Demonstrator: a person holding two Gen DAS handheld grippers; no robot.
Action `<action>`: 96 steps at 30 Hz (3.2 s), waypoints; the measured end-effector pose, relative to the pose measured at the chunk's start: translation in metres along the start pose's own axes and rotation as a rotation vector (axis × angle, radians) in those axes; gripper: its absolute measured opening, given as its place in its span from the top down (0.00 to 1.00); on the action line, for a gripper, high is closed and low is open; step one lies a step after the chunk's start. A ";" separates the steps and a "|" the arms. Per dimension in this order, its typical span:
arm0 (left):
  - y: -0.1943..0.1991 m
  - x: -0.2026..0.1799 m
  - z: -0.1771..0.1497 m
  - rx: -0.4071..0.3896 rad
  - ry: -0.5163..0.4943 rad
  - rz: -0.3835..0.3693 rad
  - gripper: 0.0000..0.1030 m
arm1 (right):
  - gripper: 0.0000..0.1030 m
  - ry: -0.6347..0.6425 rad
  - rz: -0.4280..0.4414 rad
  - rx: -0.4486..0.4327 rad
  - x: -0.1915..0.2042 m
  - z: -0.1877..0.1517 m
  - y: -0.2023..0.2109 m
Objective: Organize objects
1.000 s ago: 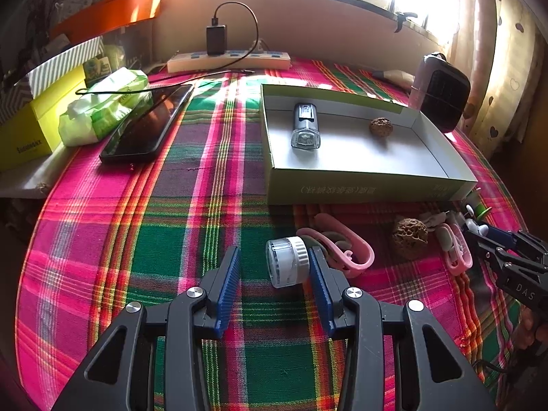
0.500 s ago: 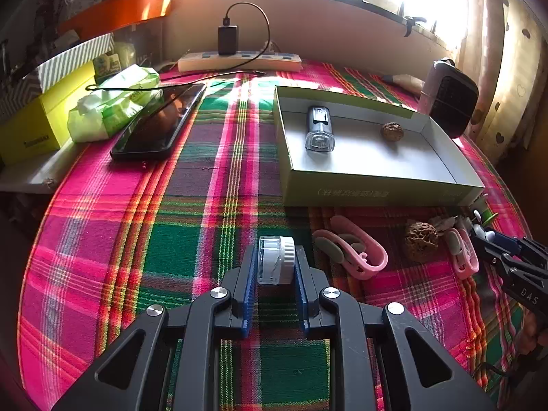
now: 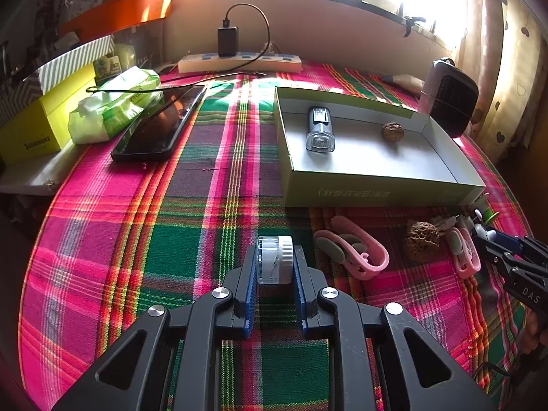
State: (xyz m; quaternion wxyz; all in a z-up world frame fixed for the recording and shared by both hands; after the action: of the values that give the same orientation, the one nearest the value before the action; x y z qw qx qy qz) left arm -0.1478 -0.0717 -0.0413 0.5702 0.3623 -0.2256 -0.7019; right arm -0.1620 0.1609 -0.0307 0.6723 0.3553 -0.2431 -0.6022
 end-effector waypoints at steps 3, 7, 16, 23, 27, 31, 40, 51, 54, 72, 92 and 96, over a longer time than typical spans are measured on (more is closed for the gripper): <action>0.000 0.001 0.000 0.000 -0.001 0.001 0.84 | 0.59 0.001 -0.001 0.000 0.000 0.000 0.000; 0.000 0.000 0.000 0.000 -0.001 0.000 0.84 | 0.59 0.000 0.000 0.000 0.000 0.000 0.000; 0.000 0.000 -0.001 0.000 -0.001 0.001 0.84 | 0.60 -0.002 -0.001 0.000 0.000 0.000 0.000; 0.000 0.000 -0.001 0.000 -0.001 0.002 0.84 | 0.60 -0.012 -0.009 -0.009 -0.003 0.000 0.002; 0.000 0.000 -0.001 -0.001 0.001 0.001 0.84 | 0.60 -0.011 -0.010 -0.008 -0.003 -0.001 0.002; 0.005 0.000 0.001 -0.011 -0.001 0.005 0.84 | 0.60 -0.011 -0.004 -0.012 -0.001 0.000 0.004; 0.017 -0.010 0.008 -0.034 -0.030 -0.011 0.84 | 0.60 -0.018 0.004 -0.030 0.000 0.004 0.011; 0.021 -0.034 0.025 -0.044 -0.085 -0.063 0.84 | 0.60 -0.023 0.024 -0.055 0.000 0.015 0.022; 0.020 -0.041 0.033 -0.042 -0.108 -0.085 0.84 | 0.60 -0.024 0.033 -0.067 0.000 0.022 0.025; -0.012 -0.073 0.074 -0.020 -0.188 -0.142 0.84 | 0.60 0.000 0.038 -0.101 0.005 0.072 0.014; -0.073 -0.079 0.115 0.051 -0.198 -0.144 0.84 | 0.60 0.001 -0.016 -0.034 0.001 0.126 -0.050; -0.087 -0.078 0.118 0.074 -0.189 -0.141 0.84 | 0.60 0.002 -0.018 -0.011 0.001 0.133 -0.063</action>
State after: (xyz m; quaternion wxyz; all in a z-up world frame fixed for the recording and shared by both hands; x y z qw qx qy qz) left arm -0.2870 0.0134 -0.0103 0.4817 0.3302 -0.2783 -0.7625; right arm -0.3023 0.1337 0.0042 0.6690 0.3544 -0.2361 -0.6092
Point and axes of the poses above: each gripper's, at about its wrist camera, not at the fingertips, and y roughly against the way its jaws point, x to its left, z to its top, the point moved 6 cm from there along -y, roughly the way its jaws point, and after that the axes turned 12 degrees about -z, right-handed, at the moved point
